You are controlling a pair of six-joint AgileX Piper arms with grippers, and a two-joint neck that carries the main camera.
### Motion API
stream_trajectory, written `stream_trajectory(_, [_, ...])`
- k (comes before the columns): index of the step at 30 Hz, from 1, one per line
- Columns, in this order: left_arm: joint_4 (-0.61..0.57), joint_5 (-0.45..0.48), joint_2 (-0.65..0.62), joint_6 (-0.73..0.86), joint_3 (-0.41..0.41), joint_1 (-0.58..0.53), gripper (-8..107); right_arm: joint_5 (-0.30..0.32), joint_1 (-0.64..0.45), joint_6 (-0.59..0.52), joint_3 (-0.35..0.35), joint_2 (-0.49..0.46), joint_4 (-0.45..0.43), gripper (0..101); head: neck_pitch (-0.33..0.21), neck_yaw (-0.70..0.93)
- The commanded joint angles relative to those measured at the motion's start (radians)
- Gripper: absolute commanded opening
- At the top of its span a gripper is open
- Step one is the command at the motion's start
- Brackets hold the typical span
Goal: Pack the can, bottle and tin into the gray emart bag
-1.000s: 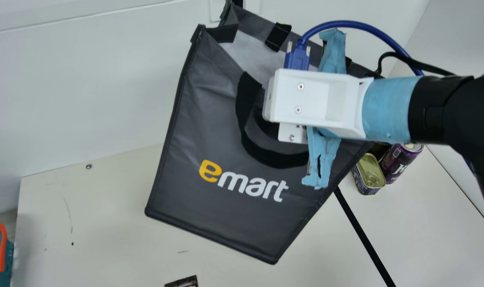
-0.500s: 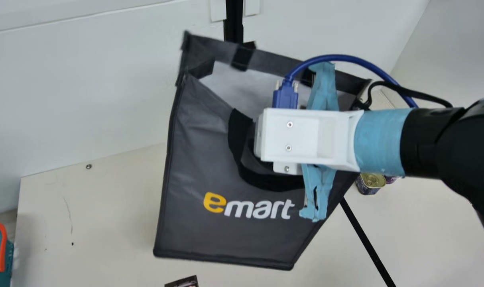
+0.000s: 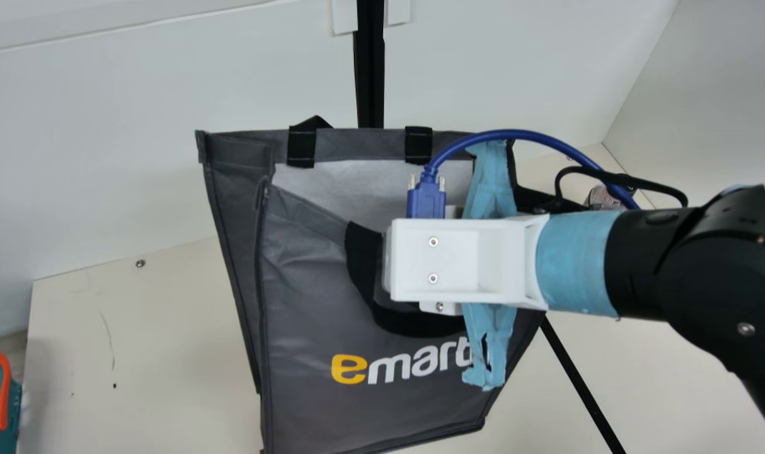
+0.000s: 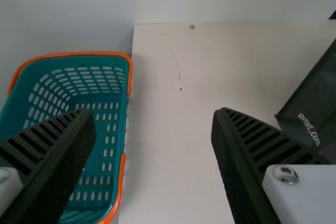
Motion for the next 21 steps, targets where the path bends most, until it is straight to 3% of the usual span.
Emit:
stream_trajectory(1, [0.000,0.000,0.000,0.000,0.000,0.000,90,0.001,0.009,0.013,0.004,-0.002,-0.006,0,-0.023,-0.001])
stream_trajectory(9, [0.000,0.000,0.000,0.000,0.000,0.000,90,0.001,0.054,0.072,0.036,-0.023,-0.035,0,-0.023,-0.001])
stream_trajectory(21, [0.000,0.000,0.000,0.000,0.000,0.000,90,-0.005,0.128,0.177,0.070,-0.063,-0.092,40,-0.023,-0.001])
